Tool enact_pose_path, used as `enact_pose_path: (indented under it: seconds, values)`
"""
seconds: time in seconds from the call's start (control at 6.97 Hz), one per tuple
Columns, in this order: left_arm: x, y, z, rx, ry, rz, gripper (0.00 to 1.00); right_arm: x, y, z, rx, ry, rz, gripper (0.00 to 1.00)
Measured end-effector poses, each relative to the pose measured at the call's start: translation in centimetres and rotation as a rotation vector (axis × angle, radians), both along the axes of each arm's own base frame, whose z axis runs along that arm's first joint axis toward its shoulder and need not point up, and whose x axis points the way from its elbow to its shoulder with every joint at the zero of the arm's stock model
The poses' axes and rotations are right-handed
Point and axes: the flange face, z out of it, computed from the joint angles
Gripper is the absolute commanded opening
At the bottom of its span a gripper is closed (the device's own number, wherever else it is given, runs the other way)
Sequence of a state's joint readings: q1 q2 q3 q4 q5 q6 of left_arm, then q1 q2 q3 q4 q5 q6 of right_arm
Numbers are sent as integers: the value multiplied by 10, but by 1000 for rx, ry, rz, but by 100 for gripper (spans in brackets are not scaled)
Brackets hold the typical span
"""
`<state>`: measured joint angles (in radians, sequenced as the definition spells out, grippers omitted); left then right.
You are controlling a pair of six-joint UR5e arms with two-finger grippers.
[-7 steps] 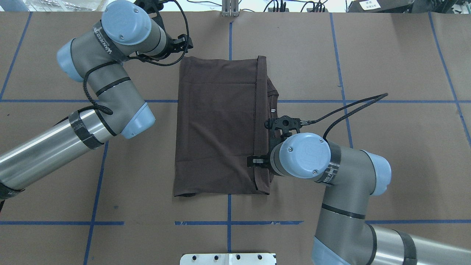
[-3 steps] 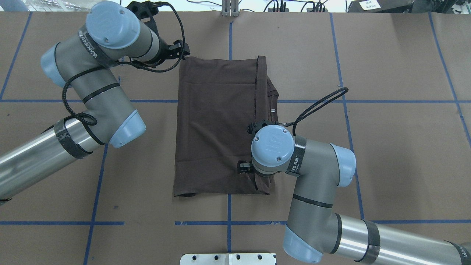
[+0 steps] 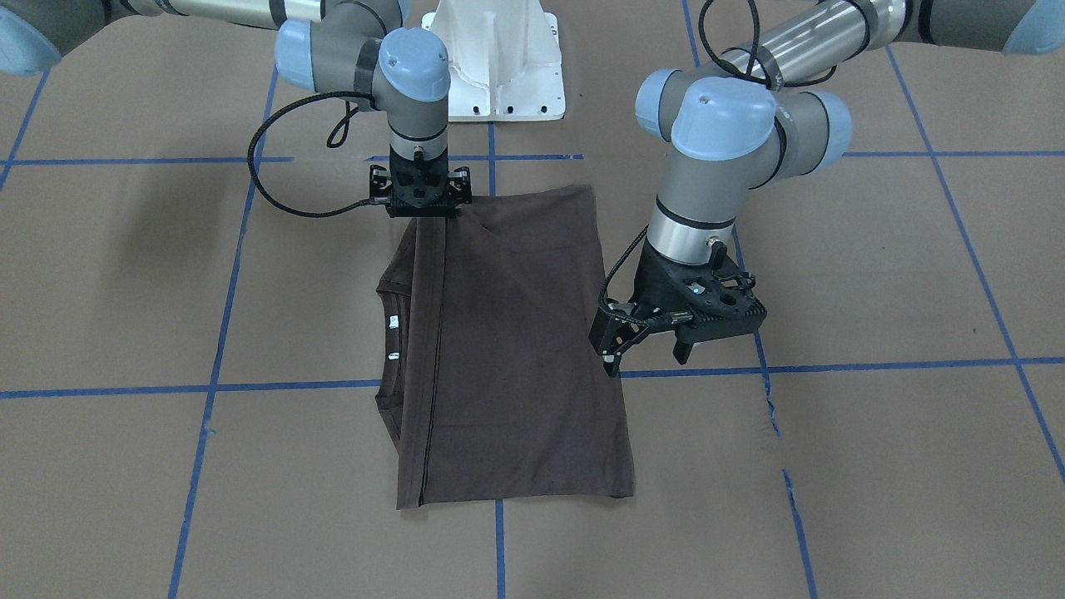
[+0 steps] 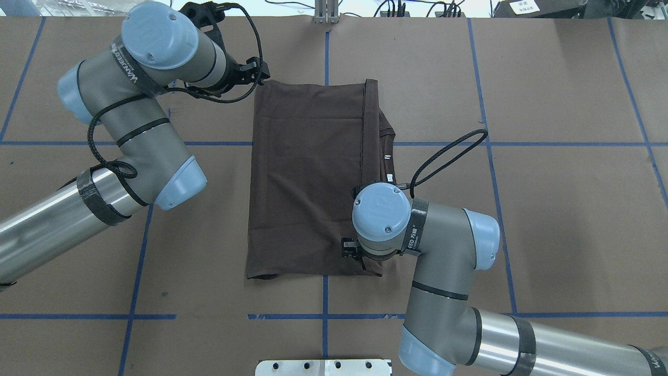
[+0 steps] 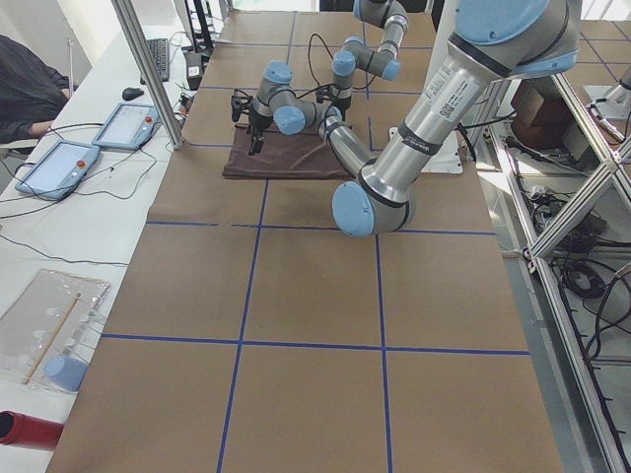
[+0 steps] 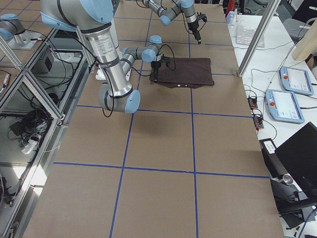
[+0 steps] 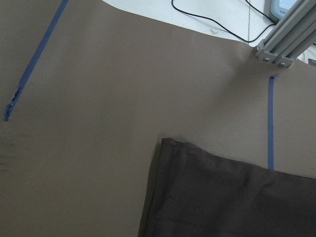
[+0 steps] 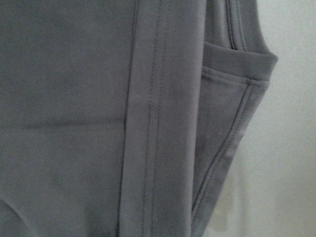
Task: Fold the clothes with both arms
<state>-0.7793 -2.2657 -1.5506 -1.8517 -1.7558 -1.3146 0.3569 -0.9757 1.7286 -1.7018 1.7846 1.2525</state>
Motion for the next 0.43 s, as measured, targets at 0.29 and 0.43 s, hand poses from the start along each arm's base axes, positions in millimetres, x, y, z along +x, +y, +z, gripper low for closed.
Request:
enact_pose_path:
  seconds: [0.29, 0.43]
  values:
    - [0, 0, 0, 2, 4, 0, 100, 1, 3, 6, -9, 39, -12, 100]
    - [1, 0, 0, 1, 5, 0, 100, 3, 3, 9, -9, 59, -22, 100]
